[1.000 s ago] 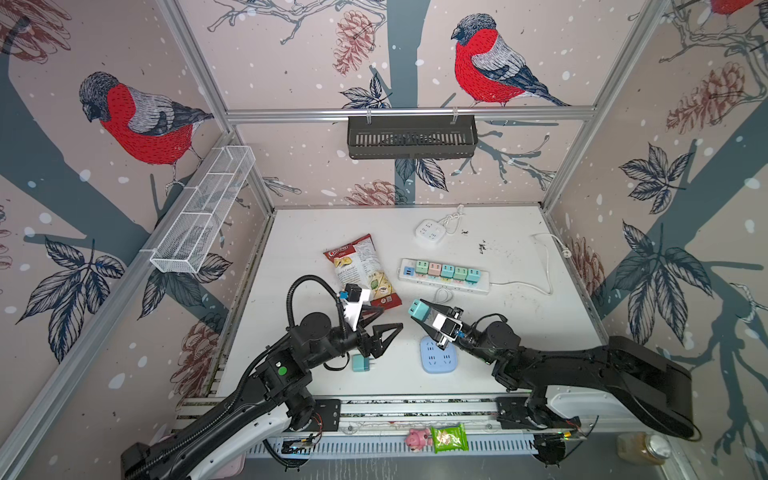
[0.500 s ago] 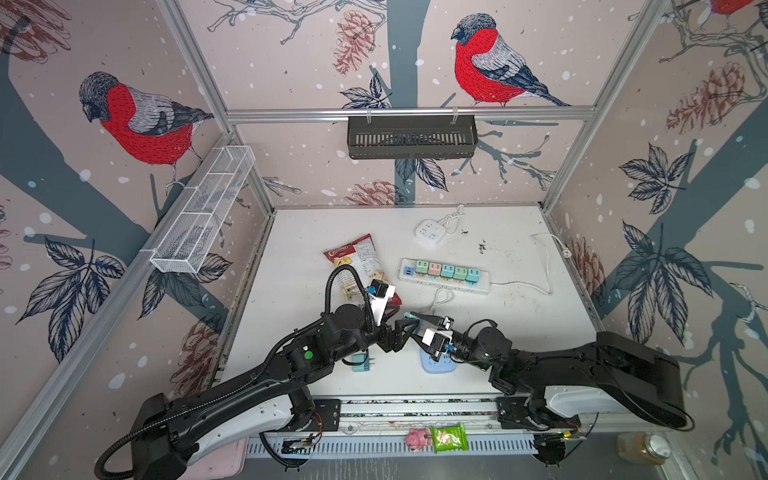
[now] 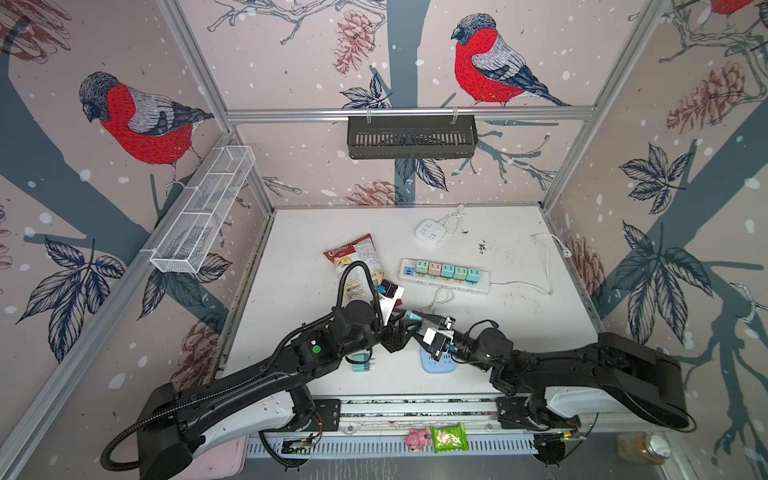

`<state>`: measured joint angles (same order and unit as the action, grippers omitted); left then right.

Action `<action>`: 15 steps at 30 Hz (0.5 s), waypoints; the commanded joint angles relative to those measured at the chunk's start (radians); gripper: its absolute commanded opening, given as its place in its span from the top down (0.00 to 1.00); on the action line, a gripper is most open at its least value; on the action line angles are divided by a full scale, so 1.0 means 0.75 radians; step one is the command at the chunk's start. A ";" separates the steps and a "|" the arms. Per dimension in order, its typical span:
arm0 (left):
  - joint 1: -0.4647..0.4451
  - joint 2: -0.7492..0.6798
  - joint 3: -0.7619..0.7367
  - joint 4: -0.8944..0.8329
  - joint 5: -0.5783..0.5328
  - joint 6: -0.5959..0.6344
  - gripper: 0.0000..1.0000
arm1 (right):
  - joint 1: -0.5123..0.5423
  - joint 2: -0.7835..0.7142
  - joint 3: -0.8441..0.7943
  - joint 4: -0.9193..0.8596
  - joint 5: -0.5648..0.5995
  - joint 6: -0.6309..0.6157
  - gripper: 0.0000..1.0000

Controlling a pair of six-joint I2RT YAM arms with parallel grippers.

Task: Insert the plug
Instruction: 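Close the left gripper on the teal charger while the right gripper holds it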

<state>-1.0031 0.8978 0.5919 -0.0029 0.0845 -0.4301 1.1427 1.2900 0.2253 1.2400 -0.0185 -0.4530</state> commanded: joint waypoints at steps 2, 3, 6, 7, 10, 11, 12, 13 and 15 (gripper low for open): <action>-0.002 0.040 0.030 0.014 0.040 0.025 0.49 | 0.005 -0.005 -0.004 0.063 0.026 -0.023 0.99; -0.002 0.049 0.031 0.019 0.046 0.029 0.50 | 0.006 -0.004 -0.004 0.064 0.027 -0.025 0.99; -0.002 0.075 0.041 0.019 0.051 0.044 0.70 | 0.004 0.001 -0.006 0.064 0.039 -0.029 0.98; -0.003 0.083 0.045 0.017 0.049 0.046 0.82 | 0.005 0.004 -0.006 0.068 0.048 -0.028 0.96; -0.002 0.099 0.062 0.017 0.041 0.055 1.00 | 0.004 0.005 -0.012 0.079 0.065 -0.025 0.81; -0.001 0.104 0.067 0.016 0.035 0.058 1.00 | 0.006 0.007 -0.014 0.081 0.071 -0.025 0.71; -0.002 0.106 0.071 0.014 0.028 0.061 1.00 | 0.006 0.007 -0.017 0.087 0.079 -0.024 0.64; 0.000 0.106 0.074 0.014 0.018 0.065 1.00 | 0.005 0.003 -0.022 0.091 0.089 -0.020 0.57; -0.002 0.098 0.076 0.017 -0.004 0.077 1.00 | 0.006 -0.005 -0.033 0.095 0.106 -0.018 0.47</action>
<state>-1.0039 0.9752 0.6399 -0.0055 0.1066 -0.4133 1.1442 1.2926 0.2085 1.2659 0.0334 -0.4904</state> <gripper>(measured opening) 0.294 0.501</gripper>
